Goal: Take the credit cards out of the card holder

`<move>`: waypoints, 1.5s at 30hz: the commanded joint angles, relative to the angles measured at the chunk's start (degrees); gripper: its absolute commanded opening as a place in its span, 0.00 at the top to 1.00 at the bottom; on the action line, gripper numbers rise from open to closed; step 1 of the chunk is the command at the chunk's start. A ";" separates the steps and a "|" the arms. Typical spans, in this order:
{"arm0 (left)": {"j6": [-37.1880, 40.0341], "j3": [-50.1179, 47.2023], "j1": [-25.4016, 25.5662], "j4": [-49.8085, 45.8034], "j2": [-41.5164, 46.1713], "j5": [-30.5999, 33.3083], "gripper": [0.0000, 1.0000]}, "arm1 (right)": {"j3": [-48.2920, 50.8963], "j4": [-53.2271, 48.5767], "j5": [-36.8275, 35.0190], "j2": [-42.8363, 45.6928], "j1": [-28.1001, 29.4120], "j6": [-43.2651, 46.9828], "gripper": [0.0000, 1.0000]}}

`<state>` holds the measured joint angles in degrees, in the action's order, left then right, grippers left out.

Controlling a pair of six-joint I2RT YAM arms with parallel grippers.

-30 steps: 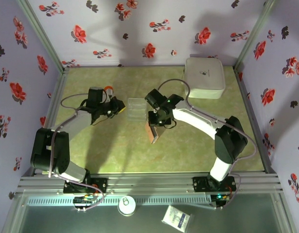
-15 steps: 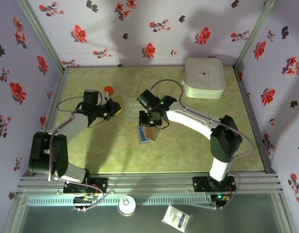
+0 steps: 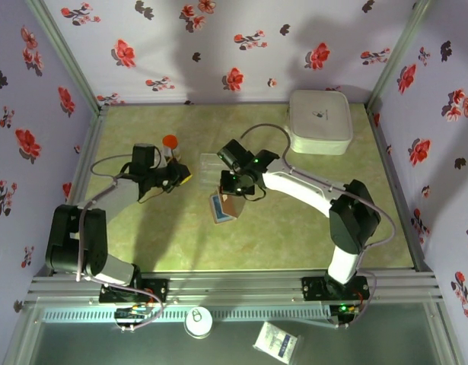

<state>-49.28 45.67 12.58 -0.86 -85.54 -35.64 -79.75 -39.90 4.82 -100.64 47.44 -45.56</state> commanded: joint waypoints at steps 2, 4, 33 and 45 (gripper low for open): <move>0.84 -0.11 1.85 -0.10 -2.07 -0.50 0.97 | 5.02 -1.28 -2.52 2.83 -2.32 1.58 1.00; 0.68 0.24 2.75 -1.03 -2.98 -0.15 0.98 | 7.16 -1.16 -2.67 3.24 -3.18 2.07 1.00; -0.78 -3.13 11.86 -3.61 -8.77 7.57 1.00 | 11.99 2.46 -5.21 -5.84 -6.16 8.15 1.00; 0.69 -3.30 11.86 -7.91 -13.22 10.07 1.00 | 10.84 -0.22 -6.89 -5.58 -6.15 9.58 1.00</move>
<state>-50.17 43.03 24.38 -4.58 -95.94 -28.14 -67.83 -37.30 0.99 -105.86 41.60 -37.39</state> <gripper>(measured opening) 0.051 0.068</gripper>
